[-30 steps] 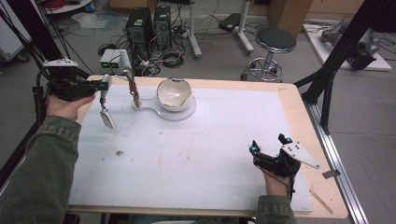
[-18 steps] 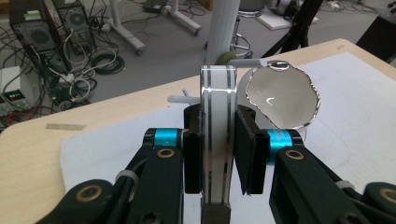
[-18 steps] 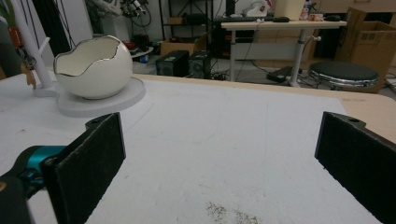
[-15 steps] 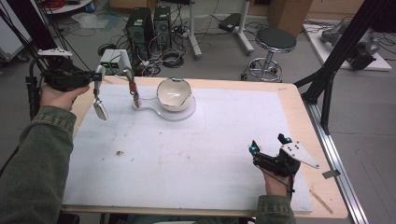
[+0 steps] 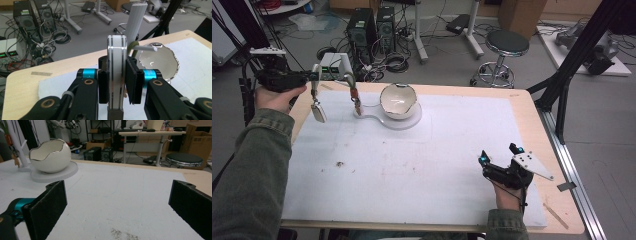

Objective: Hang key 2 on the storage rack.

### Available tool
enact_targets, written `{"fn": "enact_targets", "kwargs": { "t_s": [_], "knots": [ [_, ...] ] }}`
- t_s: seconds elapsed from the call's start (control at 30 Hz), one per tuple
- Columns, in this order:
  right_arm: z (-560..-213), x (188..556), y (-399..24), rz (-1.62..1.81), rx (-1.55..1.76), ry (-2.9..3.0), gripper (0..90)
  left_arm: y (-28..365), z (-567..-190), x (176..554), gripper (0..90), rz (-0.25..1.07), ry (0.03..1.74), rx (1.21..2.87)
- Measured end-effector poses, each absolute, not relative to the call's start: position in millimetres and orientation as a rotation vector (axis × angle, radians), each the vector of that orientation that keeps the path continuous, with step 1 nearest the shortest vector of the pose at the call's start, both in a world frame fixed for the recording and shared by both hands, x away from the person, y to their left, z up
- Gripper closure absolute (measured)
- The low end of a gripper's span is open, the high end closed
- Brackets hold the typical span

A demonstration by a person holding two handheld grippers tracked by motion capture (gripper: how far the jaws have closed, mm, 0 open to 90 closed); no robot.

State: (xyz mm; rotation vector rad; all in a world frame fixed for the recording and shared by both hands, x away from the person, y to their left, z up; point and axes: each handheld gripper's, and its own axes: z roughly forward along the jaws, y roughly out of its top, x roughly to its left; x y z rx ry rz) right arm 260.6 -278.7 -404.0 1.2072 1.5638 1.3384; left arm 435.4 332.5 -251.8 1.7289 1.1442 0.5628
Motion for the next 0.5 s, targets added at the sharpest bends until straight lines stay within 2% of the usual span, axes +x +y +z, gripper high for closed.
{"fn": "enact_targets", "kwargs": {
  "t_s": [0.5],
  "knots": [
    [-404.1, 260.2, -277.4, 1.338, 1.219, 1.568, 0.4, 332.7, -254.7, 460.9, 74.5, 0.585, 1.174, 1.667]
  ]
}}
